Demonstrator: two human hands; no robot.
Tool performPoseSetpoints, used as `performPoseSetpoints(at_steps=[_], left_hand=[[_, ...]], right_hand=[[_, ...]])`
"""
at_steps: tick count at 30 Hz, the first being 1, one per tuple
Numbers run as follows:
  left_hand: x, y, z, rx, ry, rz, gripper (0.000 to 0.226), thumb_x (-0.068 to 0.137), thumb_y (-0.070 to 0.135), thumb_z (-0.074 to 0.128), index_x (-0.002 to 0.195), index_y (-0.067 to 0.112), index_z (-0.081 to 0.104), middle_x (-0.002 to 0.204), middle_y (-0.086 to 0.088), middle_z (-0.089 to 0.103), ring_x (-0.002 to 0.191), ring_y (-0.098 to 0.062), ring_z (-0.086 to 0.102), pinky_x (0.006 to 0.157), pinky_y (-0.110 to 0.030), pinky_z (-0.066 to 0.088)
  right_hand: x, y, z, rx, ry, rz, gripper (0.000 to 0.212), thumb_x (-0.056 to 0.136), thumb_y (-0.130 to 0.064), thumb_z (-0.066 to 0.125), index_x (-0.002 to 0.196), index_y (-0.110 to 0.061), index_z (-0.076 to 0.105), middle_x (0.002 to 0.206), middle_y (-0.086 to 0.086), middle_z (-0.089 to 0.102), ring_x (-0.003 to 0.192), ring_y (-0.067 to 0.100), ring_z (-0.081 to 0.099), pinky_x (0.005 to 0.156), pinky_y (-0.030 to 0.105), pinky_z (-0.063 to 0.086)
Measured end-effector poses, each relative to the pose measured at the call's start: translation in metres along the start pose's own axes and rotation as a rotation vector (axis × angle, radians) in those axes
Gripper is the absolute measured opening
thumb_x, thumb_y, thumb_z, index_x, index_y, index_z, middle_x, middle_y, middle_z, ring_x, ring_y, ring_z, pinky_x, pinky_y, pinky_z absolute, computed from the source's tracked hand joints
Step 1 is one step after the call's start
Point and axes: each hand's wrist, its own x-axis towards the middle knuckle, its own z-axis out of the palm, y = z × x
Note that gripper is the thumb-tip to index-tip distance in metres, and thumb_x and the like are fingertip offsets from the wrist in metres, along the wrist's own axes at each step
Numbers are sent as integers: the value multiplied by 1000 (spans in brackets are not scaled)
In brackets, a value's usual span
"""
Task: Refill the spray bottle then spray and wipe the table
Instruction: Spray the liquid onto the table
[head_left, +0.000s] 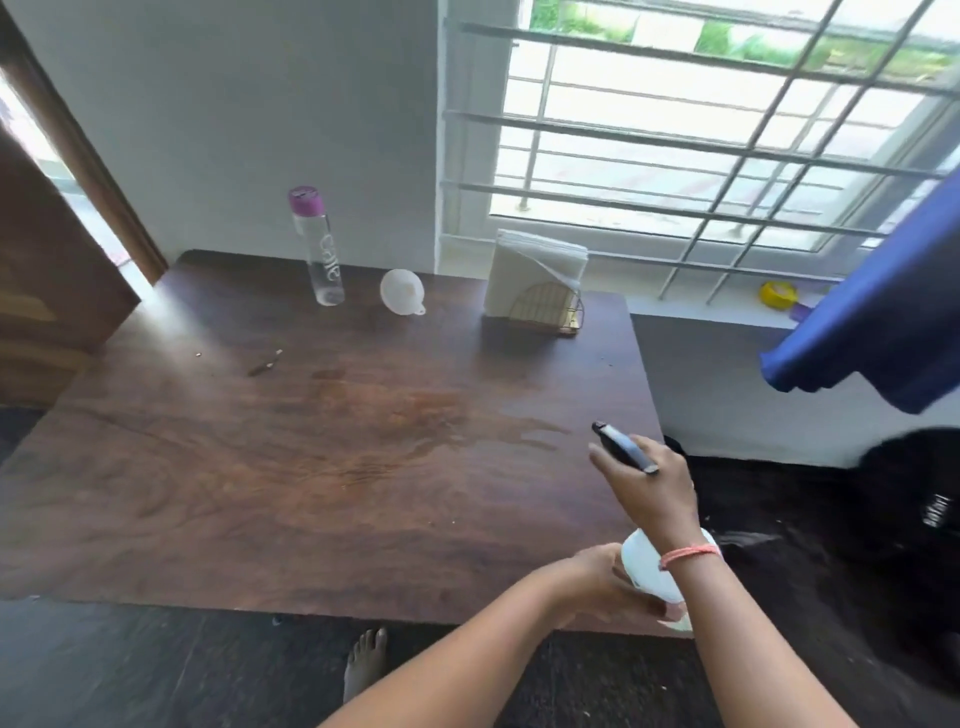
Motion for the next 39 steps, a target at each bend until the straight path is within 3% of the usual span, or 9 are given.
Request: performPoseSetpoints(at_steps=[5,8,11,15,20,24,28,34,39], left_hand=[[9,12,3,-109,-78,-1,23,85,21,73,104,32,66,89,22,70,80,6,64,71,-13,48],[11,18,13,-138,-132,-13,34,80,31,77,112,29,67,108,9,72,99,-6,64,89,-23,47],[13,18,18,-135,-156,-27,24,84,19,71,106,24,64,91,10,69,81,-2,62,75,-19,48],[15,21,26,-58,-196,-37,40,75,30,76,113,23,64,99,1,68,91,-13,63,90,-31,49],[13,20,31,21,-158,-100,45,81,34,74,123,25,58,115,1,68,107,-14,64,101,-37,47],[12,15,30,23,-188,-119,40,83,35,74,121,27,62,115,5,70,103,-11,66,102,-38,49],[0,-2,-10,19,-180,-131,38,83,35,74,120,29,65,119,4,69,107,-13,64,100,-37,49],[-50,-29,-119,-273,366,-105,25,97,34,56,112,18,69,107,-1,73,81,-13,64,68,-24,47],[-97,-53,-181,-744,1032,153,28,102,37,44,100,20,66,96,1,70,75,-11,63,64,-25,44]], right_hand=[[7,8,-23,-16,63,103,41,76,-39,68,61,-5,51,52,3,46,56,22,46,53,33,37],[10,10,-30,-60,43,145,35,75,-43,66,62,-12,58,60,2,57,65,21,55,59,29,43],[11,16,-32,-15,-44,119,36,71,-48,72,70,-13,64,68,2,64,70,19,61,64,34,49],[0,19,-37,-119,77,160,33,74,-41,65,65,-10,62,62,6,60,67,28,59,60,32,45],[-6,28,-33,-7,-105,144,34,69,-43,74,69,-11,61,61,1,59,61,21,56,56,31,41],[-14,27,-32,-165,-11,135,27,72,-39,67,69,-12,65,64,7,61,68,29,60,56,30,43],[-16,29,-37,338,-274,148,22,77,-30,79,85,-14,67,74,2,62,68,16,59,61,32,49],[-22,-7,-10,504,-459,97,17,78,-21,81,83,-14,67,57,-2,51,46,12,45,47,26,38],[-24,-40,42,191,-462,-196,29,71,-29,74,67,-8,55,55,-5,44,50,15,43,51,30,35]])
